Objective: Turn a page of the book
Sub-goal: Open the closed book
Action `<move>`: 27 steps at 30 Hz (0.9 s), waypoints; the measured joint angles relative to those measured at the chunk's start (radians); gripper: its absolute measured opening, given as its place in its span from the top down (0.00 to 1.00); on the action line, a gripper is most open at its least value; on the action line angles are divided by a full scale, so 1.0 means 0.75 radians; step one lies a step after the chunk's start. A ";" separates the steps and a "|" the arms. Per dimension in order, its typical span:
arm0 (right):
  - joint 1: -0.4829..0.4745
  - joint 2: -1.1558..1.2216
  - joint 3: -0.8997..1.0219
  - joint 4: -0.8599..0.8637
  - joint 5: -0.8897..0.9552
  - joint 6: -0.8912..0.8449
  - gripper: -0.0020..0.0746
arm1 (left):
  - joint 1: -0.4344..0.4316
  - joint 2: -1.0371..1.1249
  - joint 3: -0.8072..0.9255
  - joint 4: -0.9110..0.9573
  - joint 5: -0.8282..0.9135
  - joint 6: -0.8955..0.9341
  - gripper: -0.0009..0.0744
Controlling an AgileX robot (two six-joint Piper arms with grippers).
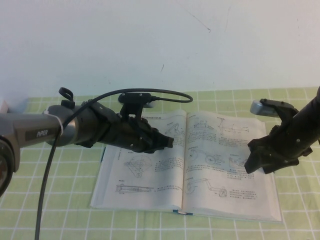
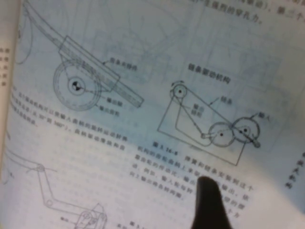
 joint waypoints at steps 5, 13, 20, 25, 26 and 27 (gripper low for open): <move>0.001 0.015 -0.047 0.067 0.038 -0.030 0.43 | 0.000 0.000 0.000 0.002 0.000 0.000 0.99; 0.005 0.017 -0.091 -0.081 0.092 0.017 0.43 | 0.000 0.000 0.000 0.002 0.000 0.000 0.99; 0.005 0.027 -0.121 -0.243 0.171 0.138 0.43 | 0.000 0.000 0.000 0.002 0.000 0.000 0.99; 0.003 0.065 -0.121 -0.118 0.159 0.080 0.43 | 0.000 0.000 0.000 0.002 -0.003 0.000 0.99; 0.000 0.071 -0.121 -0.082 0.156 0.053 0.43 | 0.000 0.000 0.000 0.002 -0.004 0.000 0.99; -0.002 0.073 -0.121 -0.052 0.156 0.031 0.43 | 0.000 0.000 0.000 0.005 -0.006 0.000 0.99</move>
